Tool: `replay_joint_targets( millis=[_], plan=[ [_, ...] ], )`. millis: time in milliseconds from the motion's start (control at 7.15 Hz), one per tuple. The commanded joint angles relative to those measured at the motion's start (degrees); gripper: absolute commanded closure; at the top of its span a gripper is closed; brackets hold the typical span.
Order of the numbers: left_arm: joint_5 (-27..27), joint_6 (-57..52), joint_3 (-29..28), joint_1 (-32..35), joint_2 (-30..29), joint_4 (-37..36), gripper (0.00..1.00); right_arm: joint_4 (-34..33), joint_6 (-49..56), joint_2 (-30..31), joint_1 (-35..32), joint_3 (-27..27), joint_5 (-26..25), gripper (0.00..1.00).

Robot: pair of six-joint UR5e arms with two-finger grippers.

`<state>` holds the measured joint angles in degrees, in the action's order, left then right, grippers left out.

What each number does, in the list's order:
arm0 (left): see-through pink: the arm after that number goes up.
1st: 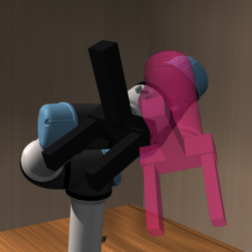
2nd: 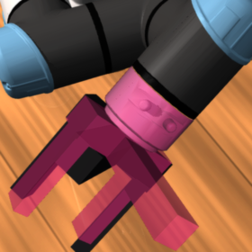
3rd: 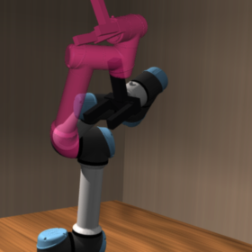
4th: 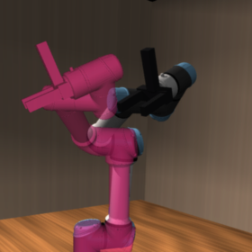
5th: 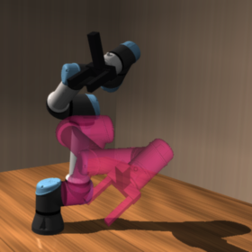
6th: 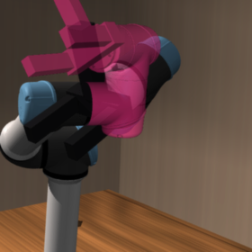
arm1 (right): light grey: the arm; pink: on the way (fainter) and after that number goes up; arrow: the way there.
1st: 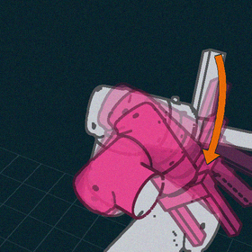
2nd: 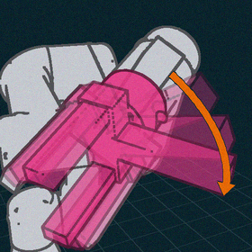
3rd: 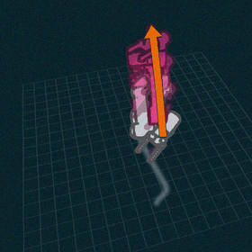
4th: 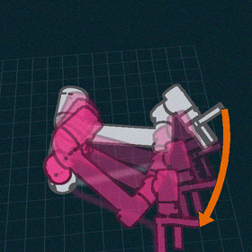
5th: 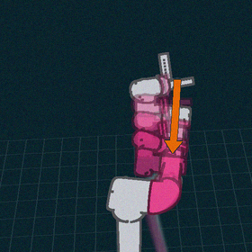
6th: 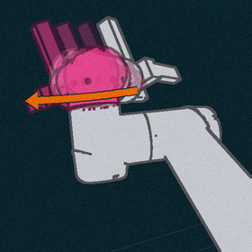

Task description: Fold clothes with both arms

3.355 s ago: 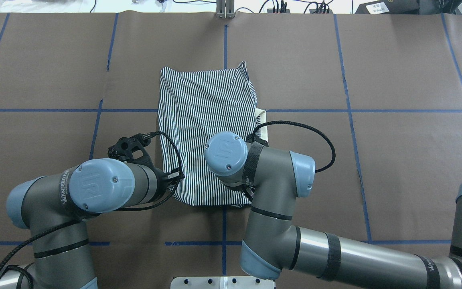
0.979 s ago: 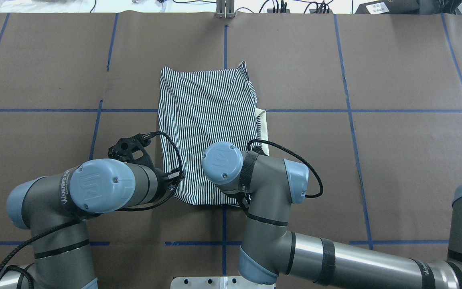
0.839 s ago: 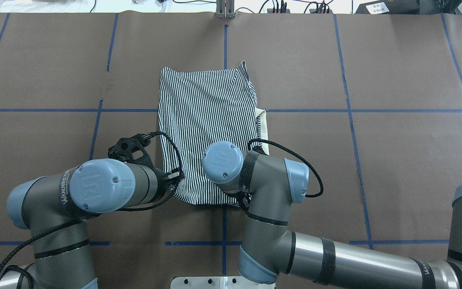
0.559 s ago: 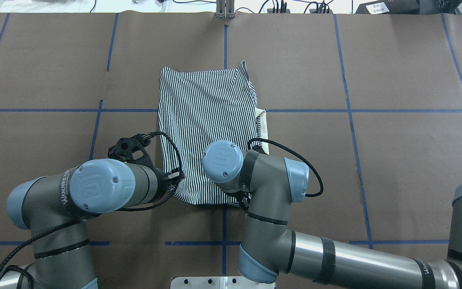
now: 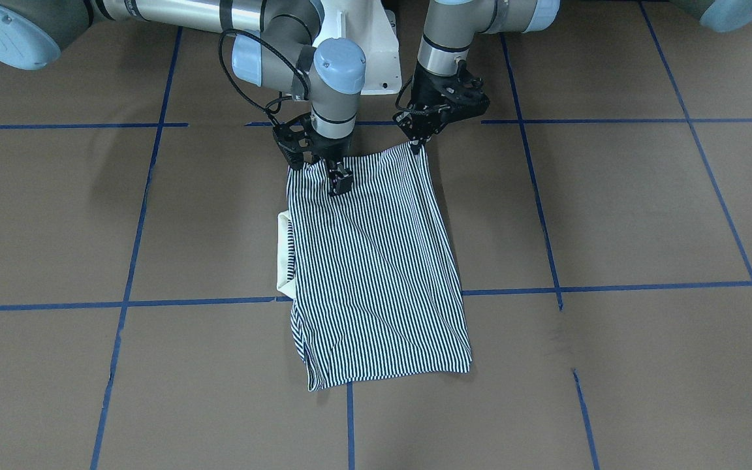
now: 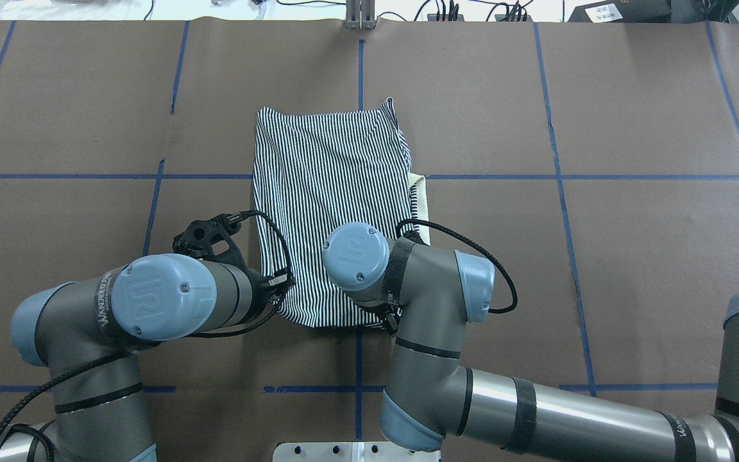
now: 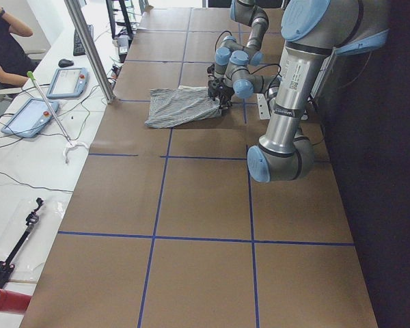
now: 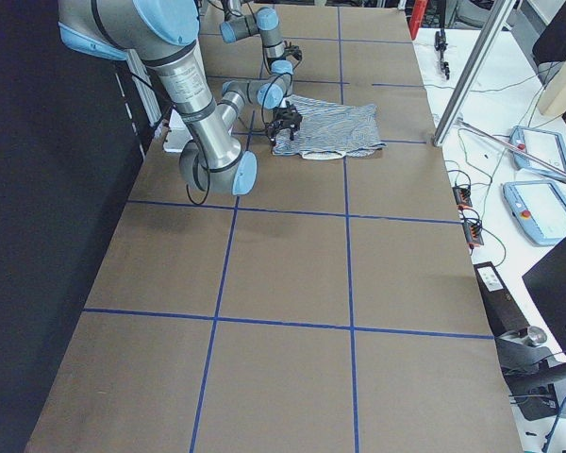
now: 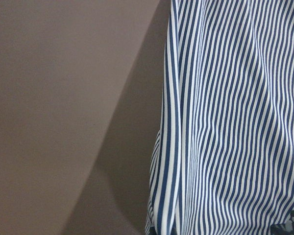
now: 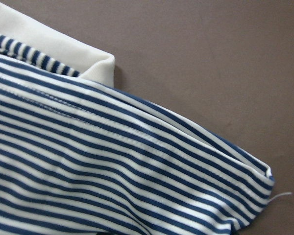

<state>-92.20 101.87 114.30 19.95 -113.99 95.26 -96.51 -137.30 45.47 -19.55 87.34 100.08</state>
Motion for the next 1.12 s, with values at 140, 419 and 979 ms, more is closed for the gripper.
replay_joint_targets(
  millis=[140,419,979],
  plan=[
    [0.00,0.00,0.05,0.00,0.00,0.01,1.00,0.00,0.01,-0.20,0.04,0.11,-0.06,1.00],
    [0.00,0.00,0.05,0.00,0.00,0.10,1.00,0.09,0.01,-0.29,-0.05,0.19,-0.06,1.00],
    [0.00,0.00,-0.04,0.00,0.00,0.10,1.00,-0.09,-0.07,-0.65,0.04,0.37,-0.15,1.00]
  ],
)
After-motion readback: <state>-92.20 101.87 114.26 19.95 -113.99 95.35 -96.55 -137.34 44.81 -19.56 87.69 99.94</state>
